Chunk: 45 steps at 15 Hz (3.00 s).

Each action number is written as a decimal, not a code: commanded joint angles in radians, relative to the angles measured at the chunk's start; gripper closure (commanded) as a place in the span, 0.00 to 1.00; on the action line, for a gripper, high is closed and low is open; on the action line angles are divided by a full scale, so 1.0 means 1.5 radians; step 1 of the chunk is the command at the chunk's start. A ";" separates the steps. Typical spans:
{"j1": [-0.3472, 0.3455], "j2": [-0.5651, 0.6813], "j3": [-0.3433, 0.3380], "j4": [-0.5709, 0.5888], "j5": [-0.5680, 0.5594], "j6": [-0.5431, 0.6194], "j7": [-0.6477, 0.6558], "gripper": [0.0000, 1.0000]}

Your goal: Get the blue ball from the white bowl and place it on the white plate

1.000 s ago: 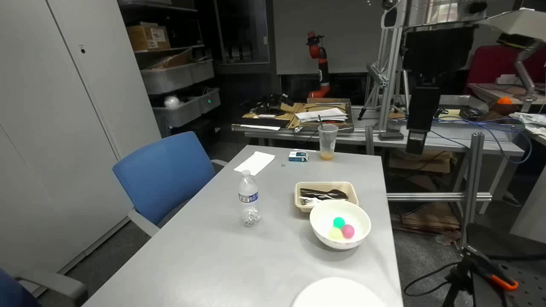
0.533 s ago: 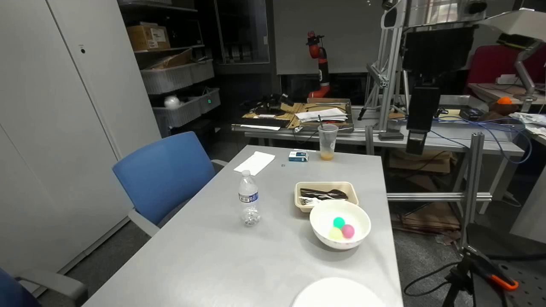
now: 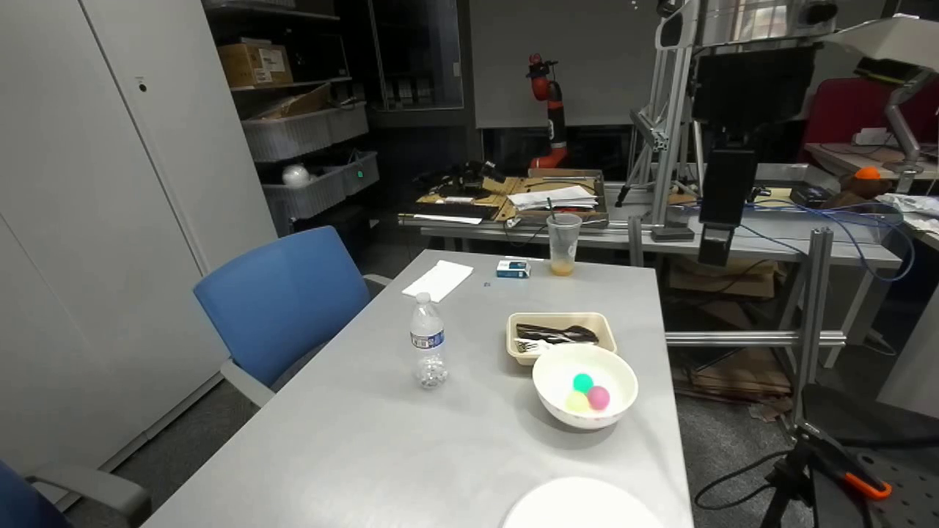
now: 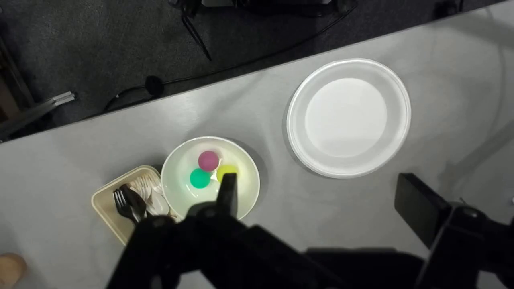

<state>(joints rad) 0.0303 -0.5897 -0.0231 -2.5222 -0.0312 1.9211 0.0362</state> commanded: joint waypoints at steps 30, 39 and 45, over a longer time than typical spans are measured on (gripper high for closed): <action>-0.009 0.000 0.008 0.001 0.005 -0.001 -0.004 0.00; -0.020 0.063 -0.009 0.025 0.000 0.038 -0.014 0.00; -0.045 0.157 -0.028 0.033 0.005 0.158 -0.012 0.00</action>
<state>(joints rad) -0.0146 -0.4362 -0.0528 -2.5052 -0.0315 2.0896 0.0361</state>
